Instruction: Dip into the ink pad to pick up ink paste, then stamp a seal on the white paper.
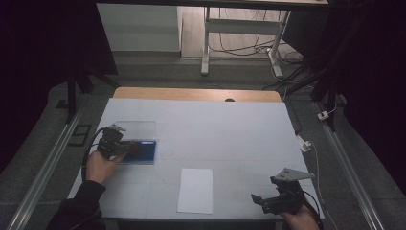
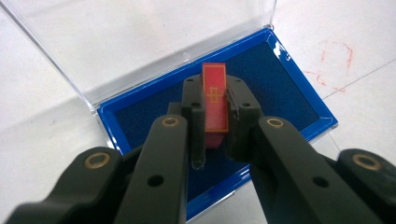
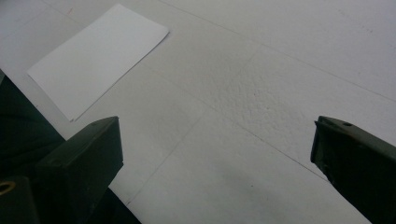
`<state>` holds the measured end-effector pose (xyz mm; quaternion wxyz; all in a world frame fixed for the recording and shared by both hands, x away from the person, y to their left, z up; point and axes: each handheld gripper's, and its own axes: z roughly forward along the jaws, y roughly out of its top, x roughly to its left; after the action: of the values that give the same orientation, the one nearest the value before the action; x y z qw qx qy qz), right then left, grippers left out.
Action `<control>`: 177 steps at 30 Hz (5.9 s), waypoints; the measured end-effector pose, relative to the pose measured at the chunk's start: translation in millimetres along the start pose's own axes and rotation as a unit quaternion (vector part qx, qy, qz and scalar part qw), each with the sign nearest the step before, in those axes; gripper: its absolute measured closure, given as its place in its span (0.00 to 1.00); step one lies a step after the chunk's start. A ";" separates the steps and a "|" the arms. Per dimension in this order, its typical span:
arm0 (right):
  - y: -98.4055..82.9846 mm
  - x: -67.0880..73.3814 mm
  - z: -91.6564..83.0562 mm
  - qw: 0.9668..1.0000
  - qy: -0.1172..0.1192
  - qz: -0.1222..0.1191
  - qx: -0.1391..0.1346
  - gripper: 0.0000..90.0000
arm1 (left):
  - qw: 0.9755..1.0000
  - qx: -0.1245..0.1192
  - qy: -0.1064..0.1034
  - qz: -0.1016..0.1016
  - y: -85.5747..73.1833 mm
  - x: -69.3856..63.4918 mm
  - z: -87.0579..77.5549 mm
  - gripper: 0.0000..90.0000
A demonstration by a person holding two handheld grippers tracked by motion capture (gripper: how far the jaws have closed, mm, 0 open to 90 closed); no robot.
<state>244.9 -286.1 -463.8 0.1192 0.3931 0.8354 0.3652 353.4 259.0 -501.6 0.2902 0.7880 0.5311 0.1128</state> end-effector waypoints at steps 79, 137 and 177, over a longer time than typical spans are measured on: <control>-1.0 0.9 -0.4 1.000 0.006 -0.006 0.002 0.00 | 0.975 -0.058 -0.120 0.178 10.5 -130.1 -52.7 0.88; -0.9 1.9 0.3 1.000 0.003 -0.009 0.006 0.00 | 0.945 0.013 -0.176 0.275 3.9 -205.6 35.4 0.88; 0.2 3.0 2.0 1.000 0.003 -0.013 0.009 0.00 | 0.952 0.012 -0.216 0.217 -1.0 -192.8 47.2 0.89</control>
<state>244.0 -282.7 -464.8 0.1179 0.3826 0.8438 0.3574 296.5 69.3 -515.0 0.3570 0.8931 0.2735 -0.0061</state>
